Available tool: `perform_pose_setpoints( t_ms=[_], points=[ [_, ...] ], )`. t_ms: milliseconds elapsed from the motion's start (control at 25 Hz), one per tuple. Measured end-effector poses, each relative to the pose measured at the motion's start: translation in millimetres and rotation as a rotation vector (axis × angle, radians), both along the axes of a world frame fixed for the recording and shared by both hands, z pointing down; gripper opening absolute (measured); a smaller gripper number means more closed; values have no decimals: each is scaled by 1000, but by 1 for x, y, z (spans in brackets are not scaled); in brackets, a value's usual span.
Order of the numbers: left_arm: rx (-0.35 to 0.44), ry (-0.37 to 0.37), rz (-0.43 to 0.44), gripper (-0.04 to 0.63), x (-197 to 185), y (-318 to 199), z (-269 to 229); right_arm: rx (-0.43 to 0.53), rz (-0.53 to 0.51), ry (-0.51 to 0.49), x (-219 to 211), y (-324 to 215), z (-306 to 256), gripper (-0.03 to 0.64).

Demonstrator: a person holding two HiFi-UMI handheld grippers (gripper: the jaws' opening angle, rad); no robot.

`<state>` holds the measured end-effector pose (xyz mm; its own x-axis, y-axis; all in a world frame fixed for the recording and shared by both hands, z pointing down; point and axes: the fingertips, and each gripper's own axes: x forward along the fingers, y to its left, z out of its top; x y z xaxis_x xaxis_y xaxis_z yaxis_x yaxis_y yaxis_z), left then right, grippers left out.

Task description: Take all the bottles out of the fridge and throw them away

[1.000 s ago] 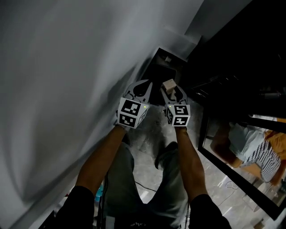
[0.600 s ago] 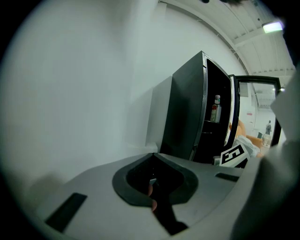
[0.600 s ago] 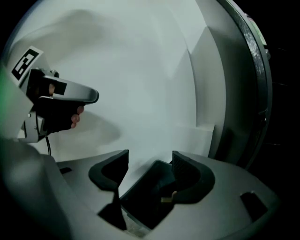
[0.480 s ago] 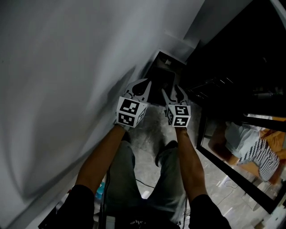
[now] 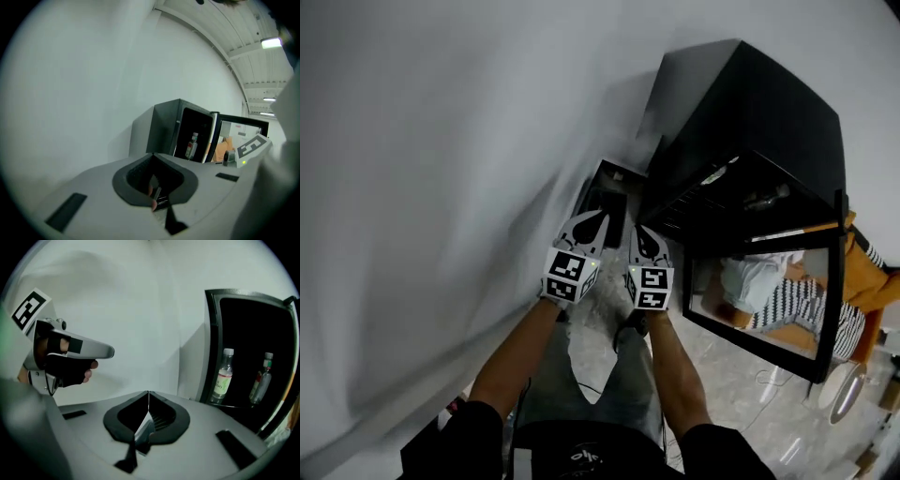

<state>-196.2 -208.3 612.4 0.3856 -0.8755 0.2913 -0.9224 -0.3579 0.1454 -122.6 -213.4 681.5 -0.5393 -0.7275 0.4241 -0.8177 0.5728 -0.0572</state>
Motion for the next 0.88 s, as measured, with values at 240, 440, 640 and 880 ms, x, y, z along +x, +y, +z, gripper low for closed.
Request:
perform_pose_setpoints(
  t_ms=[240, 440, 640, 880],
  points=[
    [12, 47, -4, 2, 28, 16, -93, -7, 66, -42, 40, 20, -110, 8],
    [19, 67, 49, 2, 55, 38, -153, 1, 136, -91, 72, 39, -184, 8],
    [33, 60, 102, 2, 83, 41, -182, 47, 192, -124, 101, 45, -233, 8],
    [55, 62, 171, 2, 118, 36, -203, 85, 259, -125, 138, 44, -260, 8]
  ],
)
